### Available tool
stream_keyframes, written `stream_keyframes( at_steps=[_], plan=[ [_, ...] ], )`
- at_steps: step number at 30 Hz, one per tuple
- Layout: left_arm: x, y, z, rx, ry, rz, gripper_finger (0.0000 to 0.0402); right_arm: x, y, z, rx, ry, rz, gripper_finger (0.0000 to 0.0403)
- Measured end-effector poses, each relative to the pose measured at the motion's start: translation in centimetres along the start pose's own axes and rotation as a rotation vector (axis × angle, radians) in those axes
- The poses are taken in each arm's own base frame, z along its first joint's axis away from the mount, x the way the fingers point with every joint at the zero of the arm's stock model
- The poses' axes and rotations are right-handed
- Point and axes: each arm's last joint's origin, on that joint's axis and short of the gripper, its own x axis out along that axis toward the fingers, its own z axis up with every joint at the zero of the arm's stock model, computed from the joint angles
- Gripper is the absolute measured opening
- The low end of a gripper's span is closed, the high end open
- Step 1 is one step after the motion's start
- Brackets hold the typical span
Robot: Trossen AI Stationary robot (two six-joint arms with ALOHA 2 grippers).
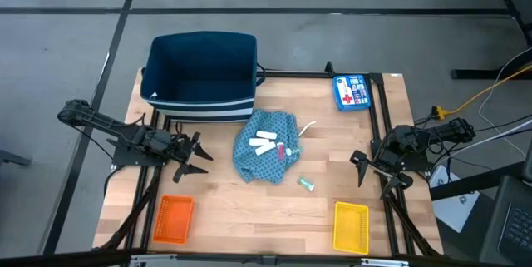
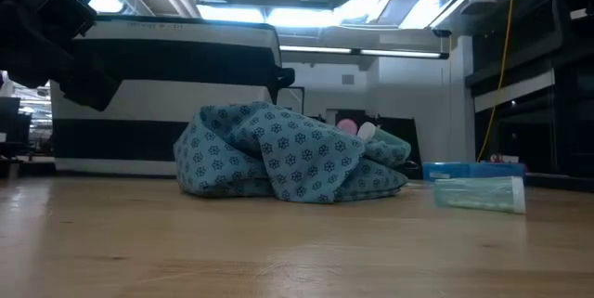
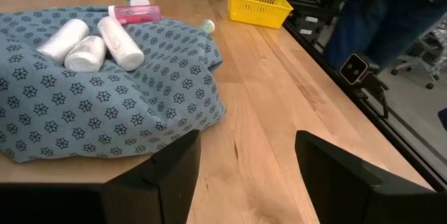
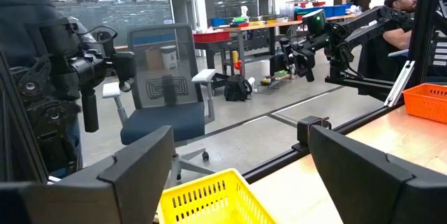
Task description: Pick & Place Medicine items
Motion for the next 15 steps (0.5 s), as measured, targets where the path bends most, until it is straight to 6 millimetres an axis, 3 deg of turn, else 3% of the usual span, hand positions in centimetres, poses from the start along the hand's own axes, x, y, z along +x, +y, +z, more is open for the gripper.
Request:
stream_keyframes(
  at_steps=[4, 8, 11, 15],
  plan=[
    [0.0, 0.0, 0.0, 0.000, 0.000, 0.000, 0.0233, 0.0, 0.0, 0.0, -0.018, -0.001, -0.002, 0.0334],
    [0.0, 0.0, 0.0, 0.000, 0.000, 0.000, 0.0233, 0.0, -0.2, 0.1, -0.163, -0.011, -0.086, 0.0334],
    [0.0, 0.0, 0.0, 0.000, 0.000, 0.000, 0.0233, -0.1, -0.7, 0.2, -0.283, -0.011, -0.250, 0.0334],
    [0.0, 0.0, 0.0, 0.000, 0.000, 0.000, 0.0233, -0.3, -1.2, 0.3, -0.280, -0.013, -0.451, 0.0334]
  ],
)
